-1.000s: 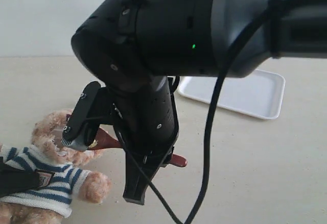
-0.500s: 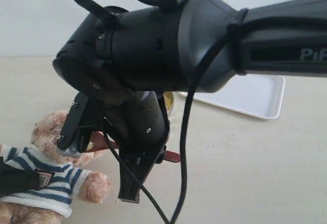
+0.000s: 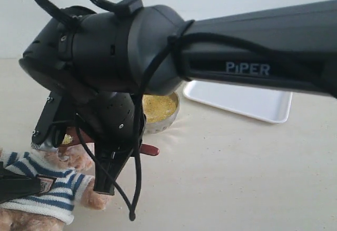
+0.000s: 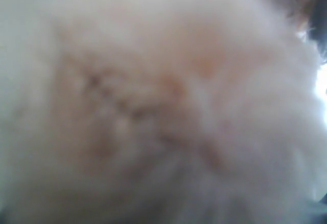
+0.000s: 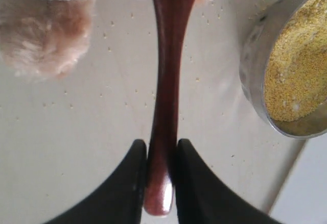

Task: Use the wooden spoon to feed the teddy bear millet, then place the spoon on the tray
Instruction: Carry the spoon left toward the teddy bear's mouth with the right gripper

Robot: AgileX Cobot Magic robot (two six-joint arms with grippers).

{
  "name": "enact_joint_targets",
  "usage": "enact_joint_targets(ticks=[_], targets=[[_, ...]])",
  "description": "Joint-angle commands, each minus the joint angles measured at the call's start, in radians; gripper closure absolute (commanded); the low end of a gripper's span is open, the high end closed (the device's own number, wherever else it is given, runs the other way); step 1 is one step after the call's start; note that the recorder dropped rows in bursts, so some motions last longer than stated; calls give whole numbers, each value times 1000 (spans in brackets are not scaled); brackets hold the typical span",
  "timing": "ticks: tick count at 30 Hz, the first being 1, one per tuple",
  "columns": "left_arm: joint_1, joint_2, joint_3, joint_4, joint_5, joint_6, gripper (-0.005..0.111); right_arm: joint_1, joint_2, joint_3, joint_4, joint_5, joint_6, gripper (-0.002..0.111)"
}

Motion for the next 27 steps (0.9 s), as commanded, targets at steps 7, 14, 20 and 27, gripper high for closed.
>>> enact_joint_targets(ticks=[7, 14, 20, 27], targets=[[3, -9, 4, -11, -20, 4, 101, 79, 54, -10, -220, 3, 12, 107], [3, -9, 4, -11, -20, 4, 101, 84, 75, -10, -339, 3, 70, 107], [3, -9, 4, -11, -20, 4, 101, 84, 77, -10, -344, 3, 72, 107], [3, -9, 4, -11, -20, 4, 101, 109, 80, -10, -458, 3, 128, 107]])
